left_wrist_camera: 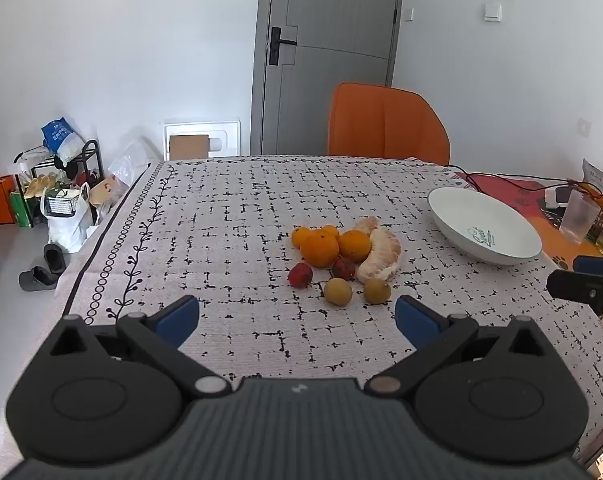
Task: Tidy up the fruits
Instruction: 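Move both grippers toward the fruit pile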
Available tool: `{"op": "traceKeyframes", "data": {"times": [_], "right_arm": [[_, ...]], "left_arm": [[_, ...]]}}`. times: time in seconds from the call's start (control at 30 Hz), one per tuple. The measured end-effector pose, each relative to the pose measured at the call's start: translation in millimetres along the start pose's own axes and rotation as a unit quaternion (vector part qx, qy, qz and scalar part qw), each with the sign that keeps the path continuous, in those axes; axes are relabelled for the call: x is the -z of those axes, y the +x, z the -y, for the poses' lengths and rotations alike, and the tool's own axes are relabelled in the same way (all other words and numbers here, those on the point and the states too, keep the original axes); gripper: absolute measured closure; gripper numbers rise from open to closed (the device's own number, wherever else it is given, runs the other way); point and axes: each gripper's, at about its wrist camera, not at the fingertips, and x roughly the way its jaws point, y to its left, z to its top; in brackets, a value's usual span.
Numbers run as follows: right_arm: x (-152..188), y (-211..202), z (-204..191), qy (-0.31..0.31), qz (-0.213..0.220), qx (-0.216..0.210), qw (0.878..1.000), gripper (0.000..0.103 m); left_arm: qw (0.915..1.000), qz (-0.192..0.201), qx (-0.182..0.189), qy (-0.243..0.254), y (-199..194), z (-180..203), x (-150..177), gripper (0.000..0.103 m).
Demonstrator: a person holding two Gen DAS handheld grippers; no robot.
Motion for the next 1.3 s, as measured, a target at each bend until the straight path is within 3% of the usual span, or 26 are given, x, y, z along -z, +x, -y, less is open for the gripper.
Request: {"op": "traceKeyframes", "data": {"times": [1.3], "right_arm": [[8.6, 12.4, 4.4, -0.018, -0.005, 0.023, 1.000, 0.000]], "left_arm": [[1.0000, 0.002, 0.005, -0.008, 12.7, -4.3, 6.7, 0.000]]}}
